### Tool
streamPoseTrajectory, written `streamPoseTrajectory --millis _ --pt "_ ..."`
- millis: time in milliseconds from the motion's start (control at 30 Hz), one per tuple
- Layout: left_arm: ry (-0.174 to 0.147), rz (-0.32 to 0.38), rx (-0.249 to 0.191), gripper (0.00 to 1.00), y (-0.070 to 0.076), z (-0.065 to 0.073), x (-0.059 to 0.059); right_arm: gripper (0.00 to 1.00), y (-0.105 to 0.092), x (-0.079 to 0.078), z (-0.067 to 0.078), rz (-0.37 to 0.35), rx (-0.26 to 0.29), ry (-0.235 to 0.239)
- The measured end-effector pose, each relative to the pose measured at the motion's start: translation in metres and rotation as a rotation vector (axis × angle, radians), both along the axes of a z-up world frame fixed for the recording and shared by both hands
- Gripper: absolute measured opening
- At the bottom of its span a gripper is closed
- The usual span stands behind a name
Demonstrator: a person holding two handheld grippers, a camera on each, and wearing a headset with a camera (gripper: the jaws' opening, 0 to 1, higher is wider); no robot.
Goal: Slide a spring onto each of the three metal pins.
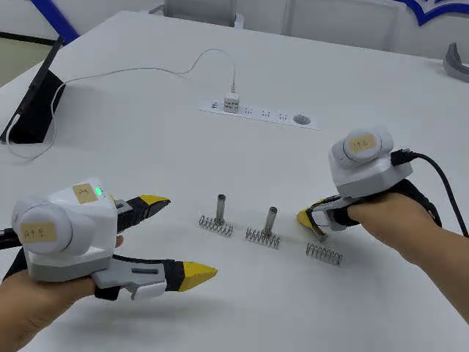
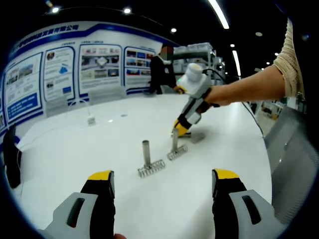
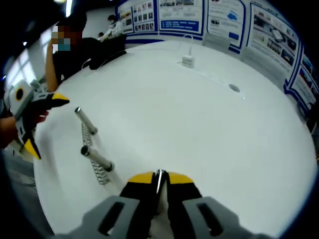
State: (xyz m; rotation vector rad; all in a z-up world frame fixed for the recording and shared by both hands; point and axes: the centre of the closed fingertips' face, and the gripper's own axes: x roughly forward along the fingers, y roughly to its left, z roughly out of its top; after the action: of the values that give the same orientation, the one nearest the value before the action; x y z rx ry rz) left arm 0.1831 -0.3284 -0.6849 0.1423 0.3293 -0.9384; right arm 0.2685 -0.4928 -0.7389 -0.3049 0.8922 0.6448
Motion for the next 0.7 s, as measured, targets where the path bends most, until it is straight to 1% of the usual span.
streamPoseTrajectory --millis 200,500,700 --pt "0.000 0.000 -0.002 0.81 0.0002 -0.0002 0.0002 0.11 0.0006 0.0006 -0.0003 0.012 -0.032 0.020" --pt "0.000 0.000 -0.004 0.81 0.0007 -0.0003 0.0007 0.11 0.0015 0.0001 -0.0007 0.045 -0.103 0.054" --pt "0.001 -0.002 -0.004 0.81 0.0006 -0.0008 0.0005 0.11 0.0009 -0.0001 -0.0014 0.042 -0.120 0.087"
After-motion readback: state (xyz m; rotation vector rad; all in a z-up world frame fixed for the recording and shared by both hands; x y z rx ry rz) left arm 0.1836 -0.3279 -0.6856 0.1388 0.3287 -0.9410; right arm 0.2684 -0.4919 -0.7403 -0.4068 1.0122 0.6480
